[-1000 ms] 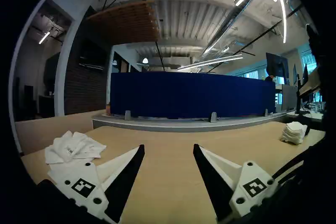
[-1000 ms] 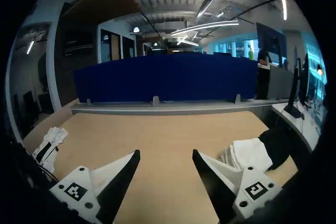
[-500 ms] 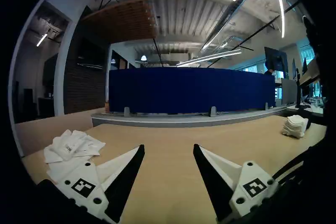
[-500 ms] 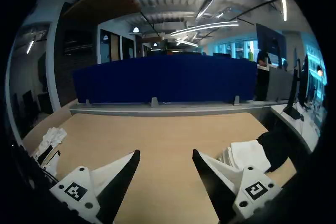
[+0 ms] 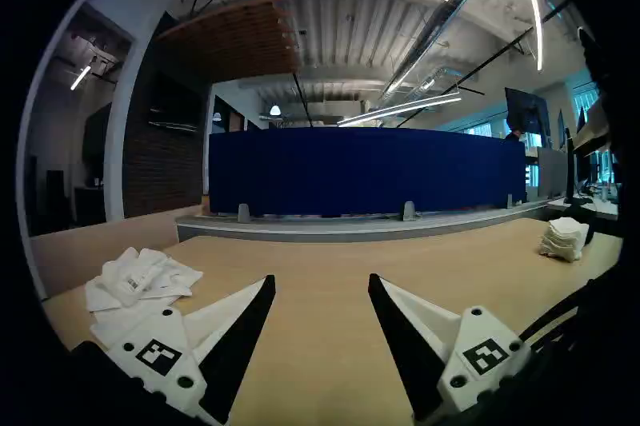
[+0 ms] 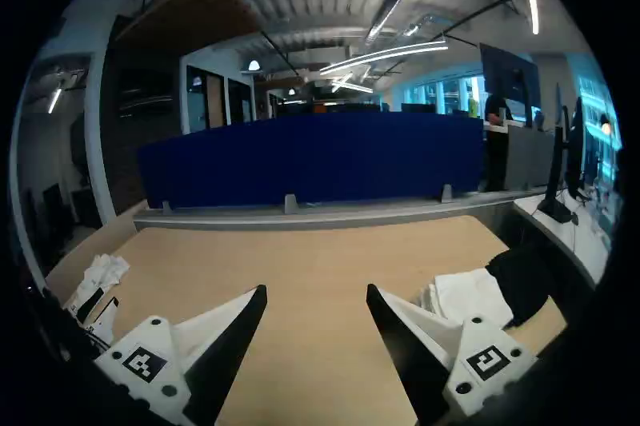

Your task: Fold towel

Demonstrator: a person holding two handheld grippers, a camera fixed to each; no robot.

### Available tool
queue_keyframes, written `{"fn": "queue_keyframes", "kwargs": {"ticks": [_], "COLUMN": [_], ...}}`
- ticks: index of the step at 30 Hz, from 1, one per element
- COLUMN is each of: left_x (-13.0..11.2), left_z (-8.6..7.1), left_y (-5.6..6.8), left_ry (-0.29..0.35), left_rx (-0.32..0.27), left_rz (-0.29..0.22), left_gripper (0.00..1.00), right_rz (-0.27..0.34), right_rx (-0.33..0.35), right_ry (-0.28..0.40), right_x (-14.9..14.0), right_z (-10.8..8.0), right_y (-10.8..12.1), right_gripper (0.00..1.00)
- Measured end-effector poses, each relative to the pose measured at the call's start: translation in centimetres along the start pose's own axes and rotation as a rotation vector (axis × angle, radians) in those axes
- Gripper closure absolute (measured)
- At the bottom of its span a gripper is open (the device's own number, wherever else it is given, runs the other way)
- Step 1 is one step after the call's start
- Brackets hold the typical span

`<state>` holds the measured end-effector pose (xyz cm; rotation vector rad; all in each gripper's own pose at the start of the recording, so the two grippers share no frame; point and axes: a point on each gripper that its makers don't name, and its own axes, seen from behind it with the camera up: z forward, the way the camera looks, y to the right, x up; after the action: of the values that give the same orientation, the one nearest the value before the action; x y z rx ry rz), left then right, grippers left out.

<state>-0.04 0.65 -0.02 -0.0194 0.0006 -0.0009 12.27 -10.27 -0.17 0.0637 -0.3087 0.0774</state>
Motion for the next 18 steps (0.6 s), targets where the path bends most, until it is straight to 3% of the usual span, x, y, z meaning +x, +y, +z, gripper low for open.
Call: {"fn": "queue_keyframes", "kwargs": {"ticks": [9,18], "left_x": [0.0,0.1], "left_z": [-0.1,0.0], "left_y": [0.0,0.0], "left_ry": [0.000,0.000], "left_rx": [0.000,0.000], "left_rz": [0.001,0.001], "left_gripper": [0.14,0.14], "right_rz": [0.056,0.056], "right_rx": [-0.019,-0.064], "right_ry": [0.117,0.206], "right_x": [4.3,3.4], "right_z": [-1.3,-2.6], "right_y": [3.1,8.6], "right_gripper": [0.03,0.03]}}
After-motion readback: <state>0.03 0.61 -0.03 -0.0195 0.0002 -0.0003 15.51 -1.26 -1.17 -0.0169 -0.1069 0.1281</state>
